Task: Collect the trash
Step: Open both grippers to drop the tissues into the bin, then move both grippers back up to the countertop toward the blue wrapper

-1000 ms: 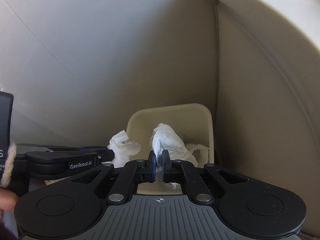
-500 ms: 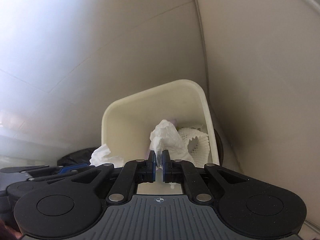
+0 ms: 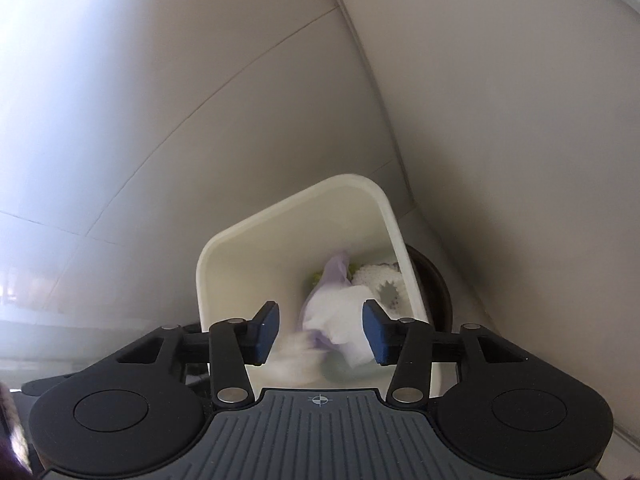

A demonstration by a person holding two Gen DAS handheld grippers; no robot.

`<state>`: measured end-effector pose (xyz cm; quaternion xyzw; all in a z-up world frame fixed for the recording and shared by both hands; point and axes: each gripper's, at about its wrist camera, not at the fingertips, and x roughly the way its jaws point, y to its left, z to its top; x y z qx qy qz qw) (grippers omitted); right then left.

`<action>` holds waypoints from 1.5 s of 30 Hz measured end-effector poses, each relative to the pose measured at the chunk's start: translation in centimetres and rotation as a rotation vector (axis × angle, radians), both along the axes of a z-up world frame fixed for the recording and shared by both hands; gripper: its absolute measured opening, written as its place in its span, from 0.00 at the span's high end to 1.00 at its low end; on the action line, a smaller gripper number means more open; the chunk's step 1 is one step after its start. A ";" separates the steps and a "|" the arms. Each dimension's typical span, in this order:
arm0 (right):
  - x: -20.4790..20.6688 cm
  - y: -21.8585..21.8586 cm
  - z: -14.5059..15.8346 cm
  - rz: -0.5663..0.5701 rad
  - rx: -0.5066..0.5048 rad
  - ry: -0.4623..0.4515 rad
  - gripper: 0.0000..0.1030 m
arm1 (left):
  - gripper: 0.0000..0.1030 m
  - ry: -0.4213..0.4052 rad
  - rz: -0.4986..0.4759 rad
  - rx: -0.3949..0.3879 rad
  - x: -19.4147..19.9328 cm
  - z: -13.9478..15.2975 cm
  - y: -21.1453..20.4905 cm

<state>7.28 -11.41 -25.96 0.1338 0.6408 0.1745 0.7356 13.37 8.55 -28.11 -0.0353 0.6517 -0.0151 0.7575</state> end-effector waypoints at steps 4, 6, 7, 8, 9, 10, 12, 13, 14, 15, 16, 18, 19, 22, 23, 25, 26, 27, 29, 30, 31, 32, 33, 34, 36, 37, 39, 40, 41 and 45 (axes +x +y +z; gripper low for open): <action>-0.1 -0.1 0.2 0.000 0.000 -0.008 0.42 | 0.44 0.000 -0.007 0.002 -0.1 0.1 -0.1; -0.3 0.1 0.3 0.004 -0.001 -0.008 0.41 | 0.42 -0.002 -0.009 0.006 -0.2 0.2 -0.1; -0.4 0.2 0.3 0.008 -0.003 -0.008 0.41 | 0.40 -0.003 -0.009 0.008 -0.3 0.3 0.0; -0.4 0.2 0.2 0.012 -0.005 -0.008 0.40 | 0.39 -0.005 -0.008 0.010 -0.3 0.3 0.0; -0.3 0.2 0.4 0.015 -0.006 -0.008 0.40 | 0.39 -0.006 -0.007 0.012 -0.4 0.4 0.0; -0.3 0.1 0.5 0.019 -0.006 -0.008 0.38 | 0.38 -0.006 -0.004 0.014 -0.5 0.4 0.0; -0.5 0.1 0.7 0.021 -0.005 -0.011 0.36 | 0.37 -0.007 -0.001 0.018 -0.7 0.5 0.2; -0.5 0.1 1.2 0.022 -0.002 -0.012 0.36 | 0.36 -0.007 0.001 0.020 -0.8 0.6 0.3; -0.6 0.1 1.3 0.025 0.000 -0.014 0.36 | 0.35 -0.006 0.003 0.021 -0.9 0.6 0.4; -0.7 0.1 1.5 0.028 0.001 -0.017 0.36 | 0.35 -0.007 0.005 0.021 -1.0 0.7 0.6; -0.8 0.2 1.7 0.031 0.001 -0.020 0.36 | 0.34 -0.009 0.006 0.020 -1.2 0.8 0.7; -1.0 0.3 2.1 0.038 0.003 -0.029 0.36 | 0.32 -0.015 0.005 0.021 -1.5 0.9 1.0; -1.2 0.4 2.4 0.044 0.004 -0.037 0.35 | 0.30 -0.019 0.004 0.022 -1.7 1.1 1.1; -1.7 0.4 3.6 0.064 0.008 -0.066 0.31 | 0.27 -0.029 0.002 0.027 -2.3 1.4 1.5; -1.8 0.4 3.9 0.070 0.010 -0.075 0.31 | 0.26 -0.031 0.003 0.030 -2.6 1.5 1.7; -2.1 0.4 4.6 0.080 0.012 -0.091 0.29 | 0.24 -0.035 0.008 0.034 -2.9 1.7 2.0; -2.3 0.4 5.0 0.083 0.011 -0.098 0.28 | 0.23 -0.037 0.010 0.035 -3.0 1.8 2.2; -2.4 0.4 5.3 0.086 0.011 -0.106 0.27 | 0.22 -0.039 0.013 0.037 -3.2 1.9 2.4; -2.8 0.4 5.9 0.094 0.009 -0.122 0.26 | 0.19 -0.045 0.019 0.042 -3.5 2.2 2.8; -2.9 0.4 6.2 0.097 0.007 -0.128 0.26 | 0.17 -0.047 0.022 0.045 -3.7 2.3 3.0; -3.1 0.3 6.5 0.099 0.007 -0.134 0.25 | 0.15 -0.047 0.025 0.049 -3.8 2.4 3.1; -3.2 0.3 6.8 0.100 0.007 -0.138 0.24 | 0.14 -0.047 0.028 0.053 -4.0 2.5 3.3; -3.4 0.2 7.1 0.100 0.008 -0.142 0.23 | 0.13 -0.045 0.029 0.056 -4.1 2.6 3.4; -3.5 0.2 7.3 0.101 0.006 -0.148 0.22 | 0.12 -0.040 0.031 0.058 -4.2 2.6 3.5; -3.7 0.2 7.8 0.104 0.000 -0.158 0.21 | 0.10 -0.032 0.032 0.062 -4.4 2.9 3.8; -3.8 0.2 8.0 0.107 -0.005 -0.164 0.21 | 0.09 -0.030 0.033 0.063 -4.5 3.0 3.8; -4.1 0.2 8.6 0.114 -0.011 -0.178 0.21 | 0.06 -0.029 0.038 0.063 -4.7 3.3 4.0; -4.3 0.2 9.0 0.117 -0.014 -0.190 0.20 | 0.05 -0.029 0.041 0.062 -4.9 3.5 4.0; -4.5 0.2 9.3 0.119 -0.015 -0.199 0.19 | 0.05 -0.032 0.045 0.060 -5.0 3.8 4.1; -5.4 -0.4 11.3 0.116 -0.015 -0.260 0.16 | 0.02 -0.055 0.065 0.050 -5.4 5.2 4.2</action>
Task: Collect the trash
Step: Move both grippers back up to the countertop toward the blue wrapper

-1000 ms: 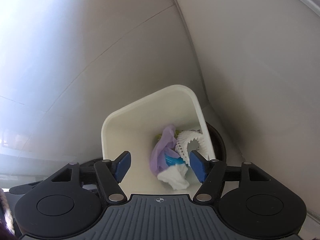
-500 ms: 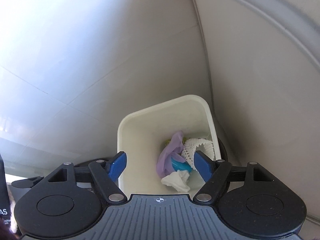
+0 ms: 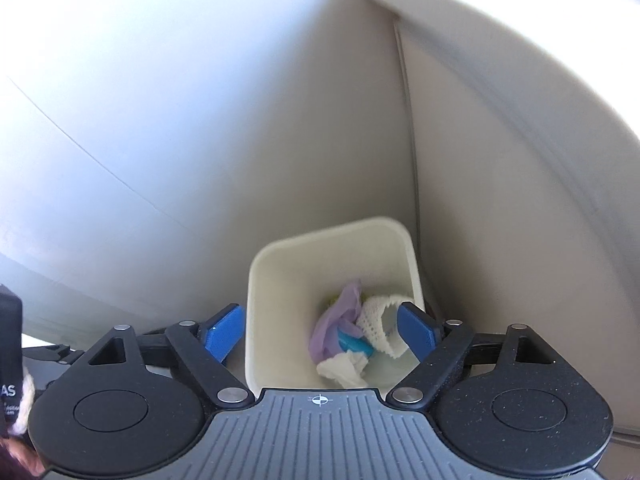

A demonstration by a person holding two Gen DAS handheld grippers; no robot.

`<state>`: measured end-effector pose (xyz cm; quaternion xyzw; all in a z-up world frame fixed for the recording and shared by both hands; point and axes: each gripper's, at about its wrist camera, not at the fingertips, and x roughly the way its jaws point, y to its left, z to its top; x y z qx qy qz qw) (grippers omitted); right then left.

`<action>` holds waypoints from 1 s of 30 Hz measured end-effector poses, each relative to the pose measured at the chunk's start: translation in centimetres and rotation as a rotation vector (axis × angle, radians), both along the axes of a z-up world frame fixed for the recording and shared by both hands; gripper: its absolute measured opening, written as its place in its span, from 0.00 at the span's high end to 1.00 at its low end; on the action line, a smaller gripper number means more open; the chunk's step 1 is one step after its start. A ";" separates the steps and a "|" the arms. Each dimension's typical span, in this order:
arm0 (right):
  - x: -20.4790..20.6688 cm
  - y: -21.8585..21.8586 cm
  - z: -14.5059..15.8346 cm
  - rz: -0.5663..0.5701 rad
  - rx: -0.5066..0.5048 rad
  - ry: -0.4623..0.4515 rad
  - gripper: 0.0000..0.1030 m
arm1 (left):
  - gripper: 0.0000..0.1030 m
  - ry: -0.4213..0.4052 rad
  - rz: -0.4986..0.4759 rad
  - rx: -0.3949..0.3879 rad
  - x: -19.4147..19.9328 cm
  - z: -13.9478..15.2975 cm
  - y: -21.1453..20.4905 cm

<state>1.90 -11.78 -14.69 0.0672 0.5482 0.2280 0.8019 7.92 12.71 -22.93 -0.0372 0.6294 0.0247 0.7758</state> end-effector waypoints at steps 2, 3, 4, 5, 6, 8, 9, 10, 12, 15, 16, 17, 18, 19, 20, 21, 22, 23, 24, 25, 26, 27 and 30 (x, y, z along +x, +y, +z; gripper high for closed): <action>-0.5 -0.5 1.4 -0.003 0.007 -0.039 0.14 | 0.02 -0.022 0.008 -0.011 -0.2 0.9 0.0; -0.7 -0.8 2.1 -0.006 0.010 -0.059 0.14 | 0.02 -0.035 0.011 -0.017 -0.3 1.3 0.0; -1.0 -1.2 2.9 -0.008 0.013 -0.085 0.13 | 0.01 -0.050 0.012 -0.023 -0.4 1.8 -0.2; -1.3 -1.5 3.5 -0.010 0.013 -0.107 0.12 | 0.01 -0.067 0.012 -0.027 -0.4 2.2 -0.3; -1.4 -1.8 4.2 -0.010 0.013 -0.129 0.12 | 0.01 -0.084 0.011 -0.031 -0.5 2.7 -0.5; -1.8 -2.5 5.5 -0.011 0.011 -0.173 0.11 | 0.01 -0.120 0.003 -0.041 -0.5 3.8 -0.8; -1.9 -2.8 6.1 -0.013 0.011 -0.192 0.11 | 0.01 -0.137 -0.003 -0.046 -0.4 4.3 -1.1; -2.0 -3.2 6.7 -0.017 0.014 -0.211 0.11 | 0.01 -0.154 -0.010 -0.051 -0.3 4.9 -1.4; -2.1 -4.0 7.8 -0.030 0.019 -0.243 0.10 | 0.01 -0.190 -0.029 -0.059 -0.2 6.1 -2.0; -1.9 -5.7 9.5 -0.062 0.029 -0.287 0.08 | 0.01 -0.241 -0.067 -0.064 0.2 7.9 -3.1; -1.8 -6.4 10.1 -0.073 0.030 -0.302 0.08 | 0.01 -0.255 -0.078 -0.065 0.4 8.4 -3.5; -1.7 -6.9 10.5 -0.081 0.027 -0.314 0.08 | 0.01 -0.272 -0.091 -0.068 0.6 9.0 -4.0; -1.5 -7.5 10.9 -0.091 0.022 -0.325 0.08 | 0.01 -0.288 -0.102 -0.072 0.8 9.5 -4.4; -1.3 -8.1 11.3 -0.101 0.014 -0.337 0.07 | 0.01 -0.302 -0.114 -0.078 1.0 10.0 -4.9; -1.1 -8.7 11.5 -0.109 0.007 -0.348 0.07 | 0.01 -0.313 -0.123 -0.086 1.2 10.4 -5.3; -0.9 -9.2 11.7 -0.118 0.000 -0.358 0.07 | 0.01 -0.324 -0.133 -0.097 1.4 10.8 -5.8; -0.7 -10.0 12.1 -0.130 -0.009 -0.370 0.07 | 0.01 -0.334 -0.141 -0.105 1.6 11.2 -6.3; -0.5 -10.7 12.3 -0.140 -0.018 -0.379 0.07 | 0.01 -0.345 -0.152 -0.115 1.8 11.5 -6.9; -0.3 -11.4 12.6 -0.151 -0.026 -0.388 0.07 | 0.01 -0.354 -0.163 -0.120 2.1 11.8 -7.4; 0.0 -12.0 12.8 -0.164 -0.035 -0.395 0.07 | 0.01 -0.364 -0.178 -0.125 2.3 12.1 -8.0; 0.2 -12.7 12.9 -0.175 -0.041 -0.400 0.07 | 0.01 -0.370 -0.191 -0.129 2.6 12.3 -8.6; 0.4 -13.5 13.0 -0.186 -0.047 -0.403 0.06 | 0.01 -0.376 -0.205 -0.134 2.9 12.5 -9.1; 0.4 -16.3 13.2 -0.223 -0.067 -0.413 0.06 | 0.01 -0.392 -0.248 -0.141 3.8 13.2 -11.4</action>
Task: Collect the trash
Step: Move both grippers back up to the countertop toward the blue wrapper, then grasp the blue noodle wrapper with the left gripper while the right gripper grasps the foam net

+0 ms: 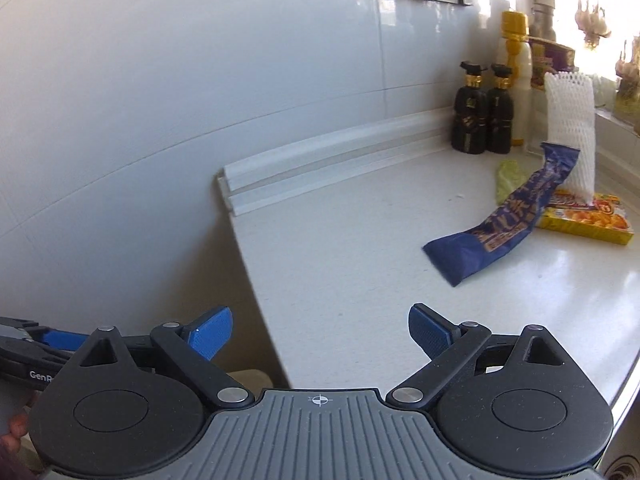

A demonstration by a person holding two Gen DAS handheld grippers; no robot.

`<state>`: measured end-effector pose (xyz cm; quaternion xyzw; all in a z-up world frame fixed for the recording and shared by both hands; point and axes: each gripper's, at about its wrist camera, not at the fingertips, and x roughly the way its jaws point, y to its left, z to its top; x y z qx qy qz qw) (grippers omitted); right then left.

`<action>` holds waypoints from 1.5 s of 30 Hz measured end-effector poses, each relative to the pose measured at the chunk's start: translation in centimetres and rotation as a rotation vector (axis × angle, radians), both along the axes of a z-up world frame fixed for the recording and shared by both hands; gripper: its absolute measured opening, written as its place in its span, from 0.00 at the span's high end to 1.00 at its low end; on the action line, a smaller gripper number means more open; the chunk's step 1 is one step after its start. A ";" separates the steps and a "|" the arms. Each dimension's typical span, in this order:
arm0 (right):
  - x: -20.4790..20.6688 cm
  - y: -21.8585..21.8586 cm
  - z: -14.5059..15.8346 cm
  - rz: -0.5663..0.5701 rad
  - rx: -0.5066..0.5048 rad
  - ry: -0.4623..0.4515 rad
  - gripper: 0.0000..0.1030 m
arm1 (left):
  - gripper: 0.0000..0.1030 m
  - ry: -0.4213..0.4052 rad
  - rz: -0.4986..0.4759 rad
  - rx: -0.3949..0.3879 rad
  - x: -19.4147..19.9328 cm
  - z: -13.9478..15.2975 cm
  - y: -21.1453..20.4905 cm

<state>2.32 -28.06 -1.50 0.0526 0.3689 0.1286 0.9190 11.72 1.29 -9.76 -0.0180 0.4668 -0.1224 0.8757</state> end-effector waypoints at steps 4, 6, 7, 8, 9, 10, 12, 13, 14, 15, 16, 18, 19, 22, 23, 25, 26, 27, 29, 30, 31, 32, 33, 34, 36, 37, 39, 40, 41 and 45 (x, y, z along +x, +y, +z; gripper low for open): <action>0.5 -3.1 0.1 -0.071 -0.009 -0.009 0.05 | 0.01 -0.029 -0.066 0.002 1.6 0.5 -3.1; 0.9 -4.6 0.0 -0.105 -0.006 -0.008 0.05 | 0.01 -0.043 -0.104 0.006 2.5 0.8 -4.8; 1.1 -5.4 -0.2 -0.121 -0.004 -0.008 0.05 | 0.01 -0.051 -0.124 0.008 3.0 0.9 -5.8; 1.4 -6.1 -0.3 -0.132 -0.004 -0.009 0.05 | 0.01 -0.059 -0.143 0.009 3.3 1.0 -6.7; 1.7 -6.8 -0.5 -0.143 -0.005 -0.009 0.05 | 0.01 -0.067 -0.161 0.011 3.6 1.1 -7.6; 2.0 -7.6 -0.6 -0.152 -0.006 -0.010 0.05 | 0.01 -0.074 -0.181 0.013 3.9 1.2 -8.5; 2.6 -8.8 -0.8 -0.168 -0.008 -0.013 0.05 | 0.01 -0.088 -0.222 0.018 4.8 1.3 -10.4; 2.9 -9.6 -1.0 -0.178 -0.011 -0.015 0.05 | 0.01 -0.095 -0.240 0.020 5.2 1.3 -11.3; 3.2 -10.2 -1.0 -0.186 -0.015 -0.018 0.05 | 0.01 -0.103 -0.258 0.020 5.6 1.4 -12.2; 3.5 -10.8 -1.1 -0.193 -0.017 -0.021 0.05 | 0.01 -0.110 -0.271 0.019 6.0 1.5 -13.0; 4.0 -11.5 -1.2 -0.202 -0.017 -0.024 0.05 | 0.01 -0.118 -0.285 0.017 6.4 1.6 -13.7; 4.7 -12.7 -1.3 -0.217 -0.017 -0.029 0.05 | 0.01 -0.134 -0.314 0.009 6.9 1.7 -15.1; 5.1 -13.3 -1.3 -0.225 -0.015 -0.031 0.05 | 0.01 -0.141 -0.327 0.008 7.3 1.7 -15.9; 6.4 -14.9 -1.4 -0.242 -0.008 -0.040 0.05 | 0.01 -0.158 -0.369 0.004 8.4 1.6 -18.1; 6.8 -15.3 -1.4 -0.247 -0.004 -0.043 0.05 | 0.01 -0.165 -0.384 0.001 8.9 1.6 -18.9; 7.8 -16.2 -1.5 -0.255 0.006 -0.051 0.05 | 0.01 -0.178 -0.415 -0.008 9.5 1.4 -20.2; 8.3 -16.7 -1.6 -0.261 0.006 -0.056 0.05 | 0.01 -0.181 -0.431 -0.010 9.9 1.3 -20.8; 8.9 -17.2 -1.6 -0.270 0.007 -0.063 0.05 | 0.01 -0.181 -0.451 -0.015 10.2 1.2 -21.5; 9.8 -18.1 -1.7 -0.285 0.009 -0.073 0.05 | 0.02 -0.183 -0.484 -0.029 10.9 1.0 -22.7; 10.3 -18.5 -1.8 -0.294 0.011 -0.076 0.05 | 0.02 -0.187 -0.496 -0.034 11.3 0.9 -23.2; 10.7 -19.1 -1.9 -0.305 0.015 -0.079 0.05 | 0.03 -0.193 -0.507 -0.037 11.6 0.9 -23.7; 11.0 -19.6 -2.1 -0.314 0.020 -0.078 0.05 | 0.05 -0.198 -0.516 -0.039 11.9 0.8 -24.2; 11.3 -19.9 -2.2 -0.321 0.026 -0.077 0.05 | 0.06 -0.204 -0.524 -0.043 12.2 0.7 -24.7; 11.7 -20.4 -2.3 -0.327 0.036 -0.075 0.05 | 0.09 -0.208 -0.532 -0.046 12.5 0.7 -25.2; 12.2 -21.1 -2.5 -0.335 0.046 -0.077 0.05 | 0.12 -0.213 -0.541 -0.054 13.0 0.6 -25.9; 12.6 -21.4 -2.6 -0.338 0.049 -0.080 0.05 | 0.14 -0.215 -0.545 -0.060 13.2 0.5 -26.2; 13.2 -21.9 -2.7 -0.342 0.053 -0.086 0.05 | 0.18 -0.216 -0.553 -0.069 13.6 0.4 -26.7; 13.6 -22.2 -2.7 -0.346 0.057 -0.090 0.05 | 0.20 -0.216 -0.556 -0.072 13.8 0.3 -26.9; 13.9 -22.4 -2.7 -0.349 0.063 -0.093 0.05 | 0.23 -0.214 -0.558 -0.072 14.0 0.1 -27.2; 15.5 -23.6 -2.8 -0.362 0.115 -0.108 0.05 | 0.35 -0.195 -0.557 -0.077 14.6 -0.5 -27.7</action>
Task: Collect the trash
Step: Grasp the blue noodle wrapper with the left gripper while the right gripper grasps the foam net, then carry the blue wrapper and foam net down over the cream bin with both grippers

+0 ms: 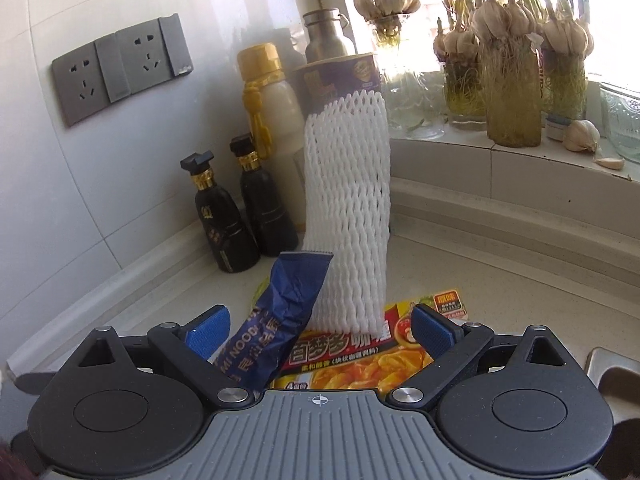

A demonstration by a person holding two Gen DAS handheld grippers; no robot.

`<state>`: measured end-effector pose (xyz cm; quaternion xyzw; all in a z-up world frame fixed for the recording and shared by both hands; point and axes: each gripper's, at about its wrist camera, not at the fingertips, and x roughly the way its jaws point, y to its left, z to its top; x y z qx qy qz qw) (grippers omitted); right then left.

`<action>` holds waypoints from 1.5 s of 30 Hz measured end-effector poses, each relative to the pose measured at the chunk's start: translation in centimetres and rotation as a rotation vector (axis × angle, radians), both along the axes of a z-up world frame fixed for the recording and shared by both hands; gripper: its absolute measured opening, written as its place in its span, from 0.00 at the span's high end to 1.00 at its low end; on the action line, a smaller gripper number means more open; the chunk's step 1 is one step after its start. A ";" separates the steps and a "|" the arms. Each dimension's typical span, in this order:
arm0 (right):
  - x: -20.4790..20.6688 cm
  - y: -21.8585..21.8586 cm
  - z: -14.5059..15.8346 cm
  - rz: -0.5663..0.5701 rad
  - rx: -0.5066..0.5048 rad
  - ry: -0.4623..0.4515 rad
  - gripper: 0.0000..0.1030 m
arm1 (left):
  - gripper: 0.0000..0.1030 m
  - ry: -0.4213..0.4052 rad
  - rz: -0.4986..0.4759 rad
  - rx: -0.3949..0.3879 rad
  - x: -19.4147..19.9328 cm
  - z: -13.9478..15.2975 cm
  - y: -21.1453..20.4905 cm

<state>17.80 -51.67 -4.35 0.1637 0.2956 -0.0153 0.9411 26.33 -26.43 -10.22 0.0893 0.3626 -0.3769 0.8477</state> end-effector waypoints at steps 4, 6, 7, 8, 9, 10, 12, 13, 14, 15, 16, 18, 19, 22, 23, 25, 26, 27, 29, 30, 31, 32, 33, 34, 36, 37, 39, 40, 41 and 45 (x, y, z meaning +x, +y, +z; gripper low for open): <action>2.2 -1.1 -0.3 -0.021 0.064 -0.029 0.05 | 0.44 0.015 0.003 -0.002 0.2 -0.3 -0.1; 3.2 -1.7 -0.5 -0.032 0.107 -0.037 0.05 | 0.47 0.017 0.010 -0.011 0.1 -0.2 0.0; 3.8 -2.2 -0.7 -0.040 0.135 -0.043 0.05 | 0.51 0.022 0.010 -0.017 0.1 -0.2 0.1; 4.2 -2.5 -0.9 -0.050 0.156 -0.044 0.05 | 0.51 0.026 0.012 -0.020 0.1 -0.2 0.2; 4.7 -2.8 -1.1 -0.060 0.172 -0.044 0.05 | 0.51 0.027 0.015 -0.023 0.2 -0.2 0.2; 5.2 -3.1 -1.2 -0.071 0.182 -0.042 0.05 | 0.52 0.025 0.017 -0.026 0.1 -0.2 0.3; 6.1 -3.3 -1.6 -0.085 0.180 -0.039 0.05 | 0.53 0.020 0.028 -0.027 0.1 -0.2 0.4; 6.6 -3.5 -1.8 -0.090 0.165 -0.035 0.06 | 0.54 0.020 0.037 -0.027 0.2 -0.2 0.5; 6.9 -3.5 -1.9 -0.100 0.146 -0.031 0.06 | 0.55 0.022 0.045 -0.030 0.2 -0.1 0.6; 7.1 -3.4 -2.1 -0.107 0.128 -0.031 0.07 | 0.55 0.026 0.054 -0.036 0.1 -0.1 0.7; 7.3 -3.4 -2.2 -0.108 0.116 -0.036 0.10 | 0.56 0.029 0.064 -0.044 0.1 0.0 0.8; 7.7 -3.5 -2.6 -0.108 0.112 -0.036 0.19 | 0.57 0.034 0.080 -0.054 0.0 0.1 1.0; 7.8 -3.5 -2.8 -0.108 0.112 -0.032 0.29 | 0.59 0.034 0.086 -0.057 0.0 0.1 1.0; 8.2 -3.6 -3.3 -0.112 0.118 -0.015 0.59 | 0.61 0.025 0.103 -0.054 0.0 0.4 1.0; 8.2 -3.7 -3.5 -0.113 0.122 -0.014 0.67 | 0.62 0.021 0.108 -0.054 -0.2 0.5 1.1; 8.0 -3.6 -3.6 -0.116 0.130 -0.018 0.78 | 0.62 0.017 0.117 -0.055 -0.2 0.7 1.2; 7.9 -3.6 -3.5 -0.117 0.133 -0.021 0.83 | 0.63 0.015 0.123 -0.054 -0.2 0.8 1.2; 7.8 -3.7 -3.4 -0.119 0.136 -0.024 0.85 | 0.63 0.014 0.128 -0.053 -0.3 0.9 1.3; 7.4 -3.6 -2.9 -0.123 0.138 -0.041 0.88 | 0.63 0.018 0.140 -0.057 -0.2 1.1 1.5; 7.1 -3.5 -2.6 -0.123 0.138 -0.051 0.88 | 0.63 0.021 0.145 -0.062 -0.2 1.2 1.6; 6.9 -3.5 -2.3 -0.121 0.136 -0.059 0.89 | 0.63 0.022 0.150 -0.068 -0.2 1.3 1.8; 6.8 -3.3 -1.9 -0.119 0.130 -0.066 0.89 | 0.63 0.022 0.154 -0.073 -0.3 1.4 2.0; 6.7 -3.2 -1.6 -0.117 0.125 -0.072 0.89 | 0.63 0.021 0.157 -0.077 -0.4 1.5 2.1; 6.5 -3.1 -1.2 -0.114 0.119 -0.079 0.89 | 0.63 0.019 0.160 -0.081 -0.5 1.7 2.2; 6.1 -2.9 -0.6 -0.111 0.112 -0.093 0.89 | 0.63 0.015 0.164 -0.086 -0.6 1.9 2.4; 5.9 -2.7 -0.2 -0.108 0.110 -0.098 0.89 | 0.63 0.013 0.165 -0.088 -0.7 2.0 2.5; 5.5 -2.4 0.3 -0.098 0.108 -0.103 0.89 | 0.63 0.010 0.169 -0.091 -0.9 2.3 2.7; 5.3 -2.2 0.7 -0.092 0.106 -0.104 0.89 | 0.63 0.010 0.172 -0.093 -1.0 2.4 2.9; 5.1 -2.0 1.0 -0.088 0.102 -0.106 0.89 | 0.63 0.011 0.178 -0.095 -1.1 2.5 3.1; 4.1 -1.0 2.2 -0.068 0.095 -0.106 0.89 | 0.63 0.019 0.197 -0.107 -1.4 2.9 4.1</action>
